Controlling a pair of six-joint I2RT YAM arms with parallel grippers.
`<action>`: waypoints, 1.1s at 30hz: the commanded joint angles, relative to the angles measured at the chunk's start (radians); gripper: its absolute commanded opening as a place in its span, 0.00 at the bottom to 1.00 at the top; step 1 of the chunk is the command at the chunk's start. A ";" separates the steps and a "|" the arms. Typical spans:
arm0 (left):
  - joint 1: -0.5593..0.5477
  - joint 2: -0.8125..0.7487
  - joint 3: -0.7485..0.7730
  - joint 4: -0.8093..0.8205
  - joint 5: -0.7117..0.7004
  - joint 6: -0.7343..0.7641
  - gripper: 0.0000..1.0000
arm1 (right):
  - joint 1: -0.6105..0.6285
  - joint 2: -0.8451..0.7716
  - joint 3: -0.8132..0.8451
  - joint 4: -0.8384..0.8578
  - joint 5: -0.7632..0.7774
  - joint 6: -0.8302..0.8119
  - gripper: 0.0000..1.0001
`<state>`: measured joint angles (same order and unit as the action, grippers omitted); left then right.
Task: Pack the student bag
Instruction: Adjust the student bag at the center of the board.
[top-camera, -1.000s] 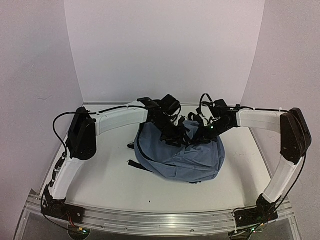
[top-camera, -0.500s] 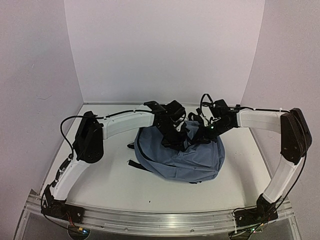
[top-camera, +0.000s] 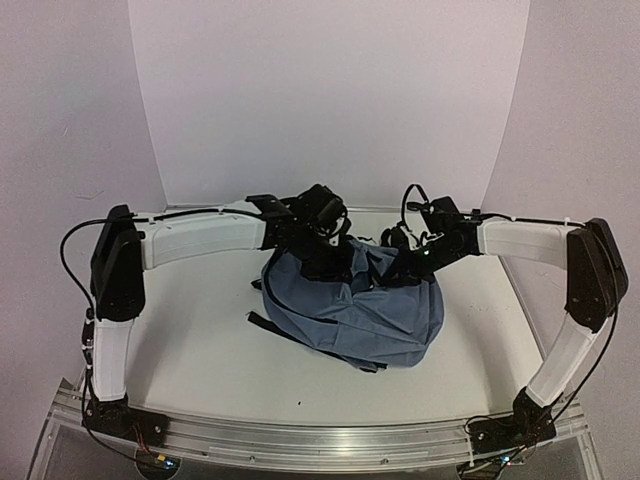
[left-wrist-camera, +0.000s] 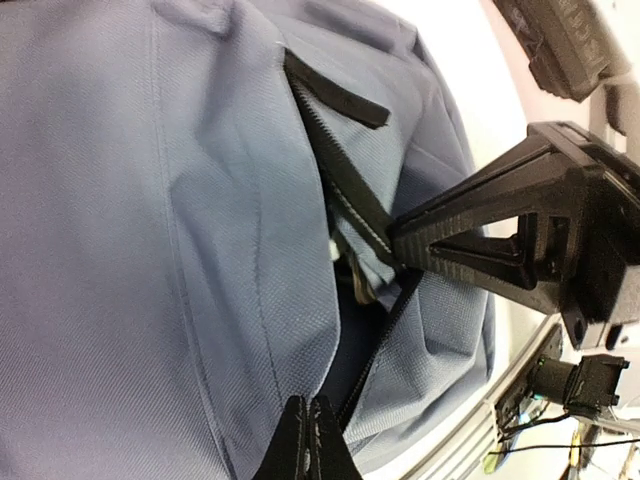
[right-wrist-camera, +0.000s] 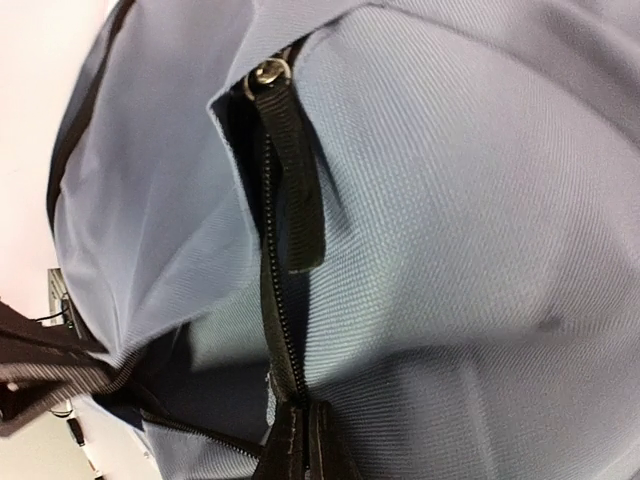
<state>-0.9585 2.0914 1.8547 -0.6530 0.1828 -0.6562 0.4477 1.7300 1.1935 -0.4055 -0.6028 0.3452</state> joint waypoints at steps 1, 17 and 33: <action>0.005 -0.205 -0.131 0.229 -0.091 -0.028 0.00 | -0.034 -0.043 0.040 -0.030 0.027 0.020 0.00; 0.007 -0.218 -0.248 0.345 0.069 0.002 0.00 | 0.074 0.152 0.215 0.158 -0.146 0.202 0.06; 0.042 -0.490 -0.549 0.177 0.017 -0.188 0.65 | -0.120 0.067 0.363 -0.135 -0.069 -0.365 0.93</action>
<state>-0.8792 1.7327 1.4244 -0.4391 0.2118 -0.7603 0.3350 1.8126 1.5149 -0.4392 -0.7480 0.1746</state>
